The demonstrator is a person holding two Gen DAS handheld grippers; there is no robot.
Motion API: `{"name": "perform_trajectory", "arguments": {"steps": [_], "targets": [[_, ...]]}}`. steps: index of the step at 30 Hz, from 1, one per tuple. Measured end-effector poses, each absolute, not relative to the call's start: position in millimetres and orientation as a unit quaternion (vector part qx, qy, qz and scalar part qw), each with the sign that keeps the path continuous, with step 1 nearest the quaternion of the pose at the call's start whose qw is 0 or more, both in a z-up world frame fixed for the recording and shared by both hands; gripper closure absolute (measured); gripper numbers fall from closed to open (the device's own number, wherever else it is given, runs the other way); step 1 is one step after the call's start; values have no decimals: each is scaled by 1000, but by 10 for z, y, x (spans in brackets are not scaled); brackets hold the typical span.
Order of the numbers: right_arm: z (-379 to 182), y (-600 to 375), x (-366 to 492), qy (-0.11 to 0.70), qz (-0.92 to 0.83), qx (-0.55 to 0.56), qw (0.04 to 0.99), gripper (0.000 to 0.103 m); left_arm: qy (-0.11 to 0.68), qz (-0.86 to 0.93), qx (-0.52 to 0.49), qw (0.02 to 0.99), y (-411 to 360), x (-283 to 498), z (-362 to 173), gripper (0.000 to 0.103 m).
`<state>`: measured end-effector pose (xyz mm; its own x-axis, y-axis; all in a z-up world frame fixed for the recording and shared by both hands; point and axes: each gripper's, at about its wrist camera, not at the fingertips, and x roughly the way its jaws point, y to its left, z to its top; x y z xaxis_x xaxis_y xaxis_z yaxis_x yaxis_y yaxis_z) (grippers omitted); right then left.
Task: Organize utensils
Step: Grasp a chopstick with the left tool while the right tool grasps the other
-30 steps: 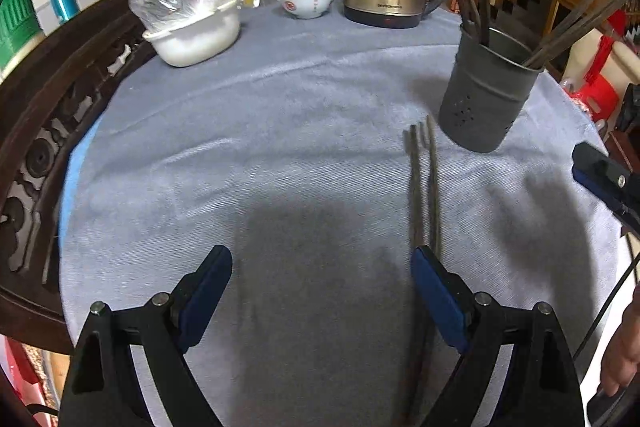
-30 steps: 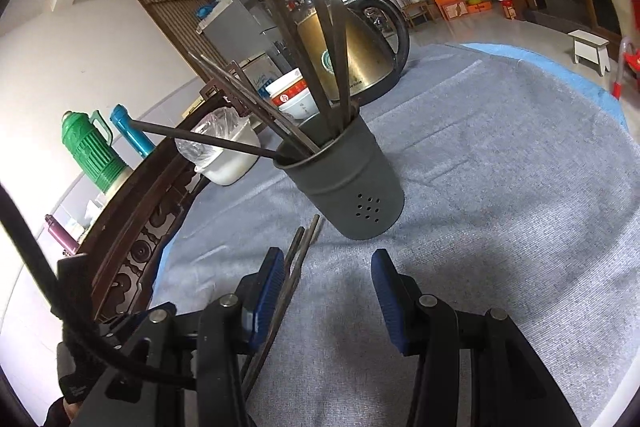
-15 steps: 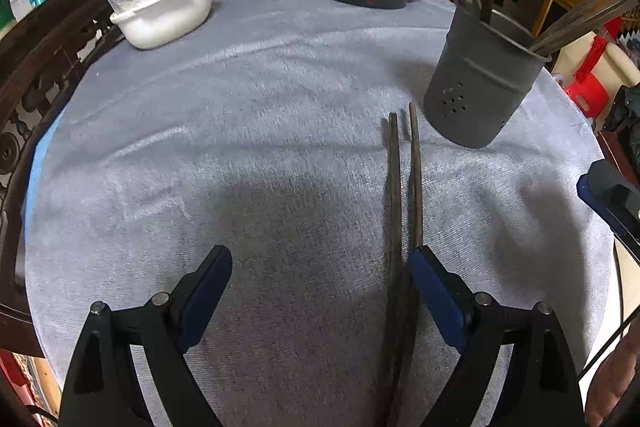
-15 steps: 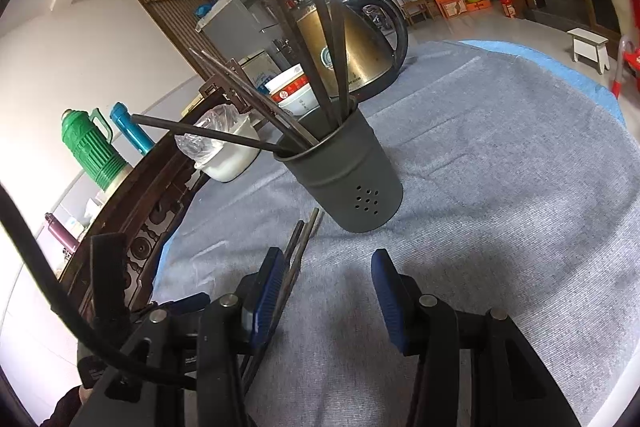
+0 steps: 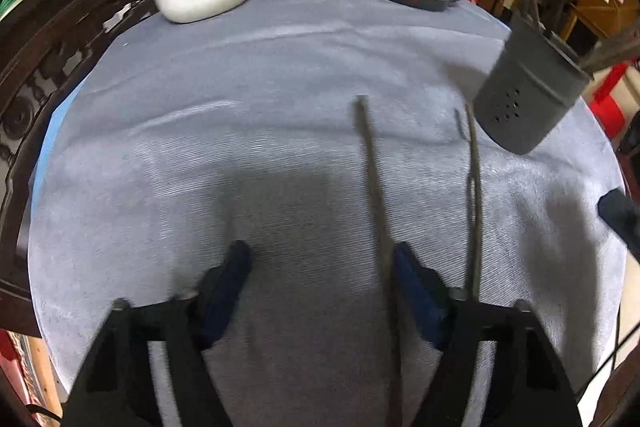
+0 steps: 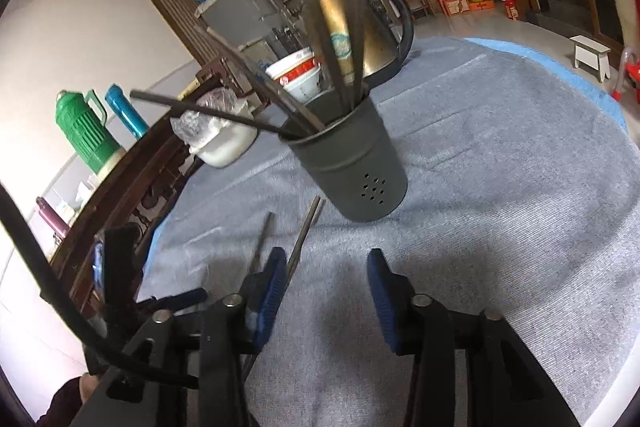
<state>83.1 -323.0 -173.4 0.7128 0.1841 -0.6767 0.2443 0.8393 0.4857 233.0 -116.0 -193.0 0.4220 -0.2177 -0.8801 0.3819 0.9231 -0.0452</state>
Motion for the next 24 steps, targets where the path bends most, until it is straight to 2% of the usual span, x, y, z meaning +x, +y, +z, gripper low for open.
{"name": "perform_trajectory", "arguments": {"steps": [1,2,12,14,17,24], "targets": [[-1744,-3177,874,389,-15,276,879,64,508,-179,76,839,-1102,2324,-1919,46],[-1754,-3126,918,396,-10,272,877,64,513,-182,64,837,-1024,2332,-1908,48],[-2025,-2414,1449,508,17,200,838,71,530,-223,-1,818,-704,2339,-1901,48],[-2097,-2356,1487,523,10,189,831,76,533,-227,-10,815,-641,2337,-1899,48],[-2128,-2303,1476,528,6,164,833,90,534,-226,-16,815,-575,2346,-1902,48],[-2060,-2310,1358,540,38,82,837,91,541,-232,-20,808,-568,2253,-1832,48]]}}
